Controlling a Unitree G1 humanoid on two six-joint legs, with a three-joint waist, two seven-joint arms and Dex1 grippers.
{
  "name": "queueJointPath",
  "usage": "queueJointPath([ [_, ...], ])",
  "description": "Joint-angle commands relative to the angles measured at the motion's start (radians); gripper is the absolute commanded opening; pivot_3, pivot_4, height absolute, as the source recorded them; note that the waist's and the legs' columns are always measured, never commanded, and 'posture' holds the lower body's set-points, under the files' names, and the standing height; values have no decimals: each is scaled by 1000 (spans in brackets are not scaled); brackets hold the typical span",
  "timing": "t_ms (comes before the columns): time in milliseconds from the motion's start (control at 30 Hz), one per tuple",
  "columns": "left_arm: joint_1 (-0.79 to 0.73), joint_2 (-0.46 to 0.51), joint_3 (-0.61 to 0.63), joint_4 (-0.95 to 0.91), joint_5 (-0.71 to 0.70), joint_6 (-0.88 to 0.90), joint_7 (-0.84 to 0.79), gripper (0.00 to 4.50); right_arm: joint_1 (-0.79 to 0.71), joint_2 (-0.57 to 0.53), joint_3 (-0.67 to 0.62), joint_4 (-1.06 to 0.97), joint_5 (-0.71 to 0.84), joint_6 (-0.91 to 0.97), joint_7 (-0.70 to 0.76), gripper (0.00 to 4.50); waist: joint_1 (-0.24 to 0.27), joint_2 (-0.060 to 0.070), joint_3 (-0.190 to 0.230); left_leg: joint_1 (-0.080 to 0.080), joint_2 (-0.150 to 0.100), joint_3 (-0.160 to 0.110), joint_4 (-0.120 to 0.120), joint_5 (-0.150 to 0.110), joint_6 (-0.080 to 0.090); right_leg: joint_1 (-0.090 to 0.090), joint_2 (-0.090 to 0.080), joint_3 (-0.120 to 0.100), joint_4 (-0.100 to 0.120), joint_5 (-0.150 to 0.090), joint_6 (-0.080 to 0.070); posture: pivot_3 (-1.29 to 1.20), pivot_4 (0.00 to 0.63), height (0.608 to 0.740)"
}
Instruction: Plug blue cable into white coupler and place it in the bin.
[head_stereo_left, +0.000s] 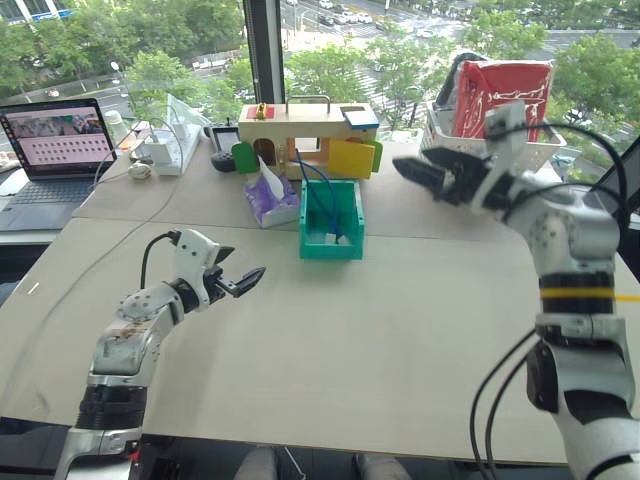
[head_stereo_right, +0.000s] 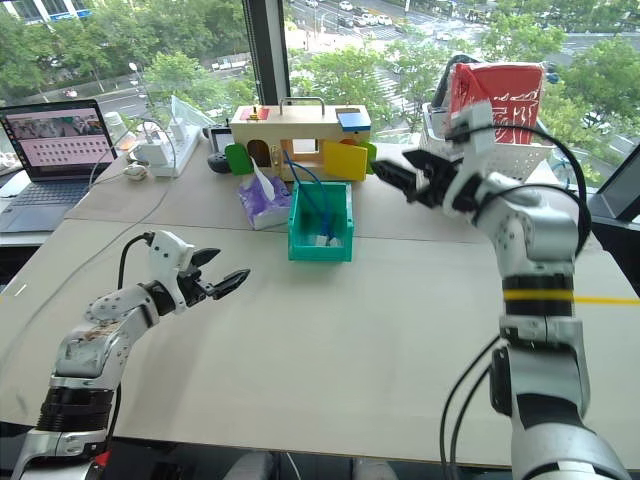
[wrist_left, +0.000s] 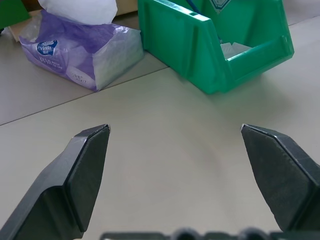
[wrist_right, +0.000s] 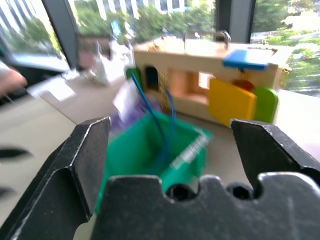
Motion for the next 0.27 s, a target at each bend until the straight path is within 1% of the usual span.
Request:
queueJointPath([
  [33, 20, -2, 13, 5, -17, -48, -38, 4500, 286, 5, 5, -209, -118, -173, -46, 4418, -10, 1, 0, 0, -1, 1, 0, 0, 0, -1, -1, 1, 0, 0, 0, 0, 150, 740],
  [67, 25, -9, 14, 18, -14, -61, -37, 4500, 349, 10, 16, -207, -170, -228, -70, 4418, -14, 1, 0, 0, -1, 2, 1, 0, 0, -1, -1, 2, 1, 0, 0, 0, 150, 740],
  [133, 32, -17, -13, 67, 36, -121, -29, 4500, 442, 110, -36, -231, -103, -230, -118, 4418, -21, 0, 0, 3, -1, 3, 1, 1, -1, 1, -1, 3, 1, 0, 0, 0, 150, 740],
  [200, 37, -17, -35, 90, 61, -130, -26, 4500, 476, 151, -58, -238, -101, -262, -139, 4418, -31, 0, 1, 9, 0, 3, 2, 2, 0, 6, 1, 4, 2, 3, 0, 0, 150, 740],
  [233, 35, -15, -41, 92, 58, -115, -34, 4500, 480, 149, -54, -234, -126, -282, -143, 4418, -33, 0, 1, 13, 0, 3, 2, 3, 1, 10, 2, 5, 1, 3, 1, 0, 150, 740],
  [267, 31, -19, -41, 90, 48, -110, -40, 4500, 477, 149, -57, -232, -132, -280, -143, 4418, -33, 0, 1, 16, 0, 3, 2, 4, 2, 14, 3, 5, 1, 1, 4, 0, 150, 740],
])
